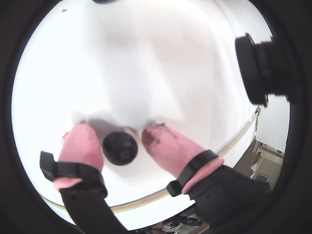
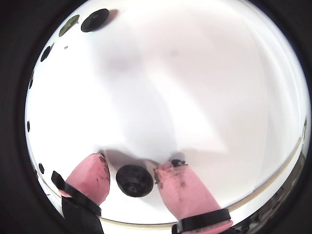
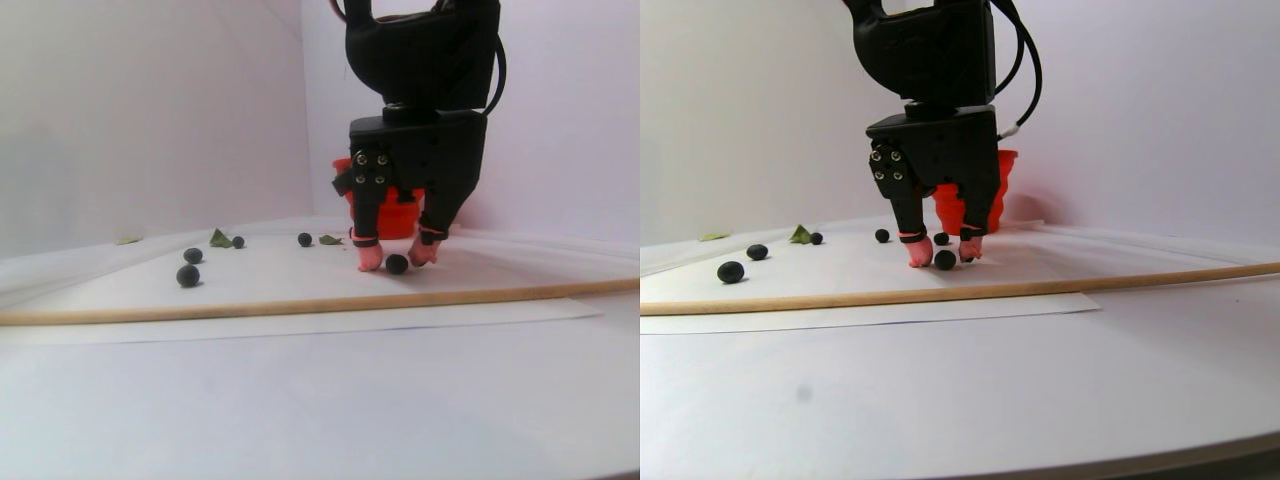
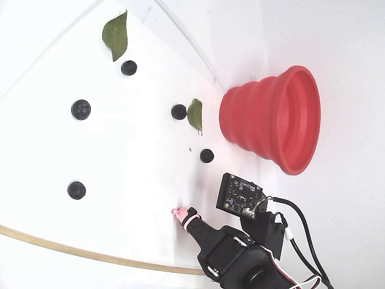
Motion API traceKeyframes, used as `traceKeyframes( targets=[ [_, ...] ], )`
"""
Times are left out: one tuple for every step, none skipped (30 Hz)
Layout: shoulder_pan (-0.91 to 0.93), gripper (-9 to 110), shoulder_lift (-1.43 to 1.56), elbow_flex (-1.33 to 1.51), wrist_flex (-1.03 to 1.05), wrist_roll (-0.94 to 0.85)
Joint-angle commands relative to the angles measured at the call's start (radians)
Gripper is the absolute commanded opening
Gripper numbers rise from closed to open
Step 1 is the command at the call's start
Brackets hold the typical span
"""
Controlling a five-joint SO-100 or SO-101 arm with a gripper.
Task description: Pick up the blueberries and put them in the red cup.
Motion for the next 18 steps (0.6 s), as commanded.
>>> traceKeyframes(
  targets=[
    [0.014,18,0.014,-0.035,-0.017,-0.003],
    [0.014,18,0.015,-0.032,-0.017,-0.005],
    [0.012,18,0.015,-0.029,-0.017,-0.006],
    [0.012,18,0.017,-0.028,-0.017,-0.008],
    [0.012,18,0.017,-0.026,-0.017,-0.008],
    [0.012,18,0.017,-0.025,-0.017,-0.009],
    [0.012,18,0.018,-0.023,-0.017,-0.011],
    [0.012,18,0.018,-0.021,-0.015,-0.012],
    [0.012,18,0.021,-0.018,-0.014,-0.012],
    [0.012,18,0.025,-0.017,-0.008,-0.012],
    [0.012,18,0.028,-0.017,0.000,-0.012],
    [0.011,18,0.031,-0.017,0.008,-0.011],
    [0.011,18,0.032,-0.017,0.014,-0.009],
    [0.009,18,0.034,-0.017,0.017,-0.006],
    [0.009,18,0.034,-0.017,0.018,-0.006],
    [0.009,18,0.035,-0.017,0.020,-0.005],
    [0.009,18,0.038,-0.017,0.021,-0.005],
    [0.008,18,0.040,-0.017,0.023,-0.003]
  ],
)
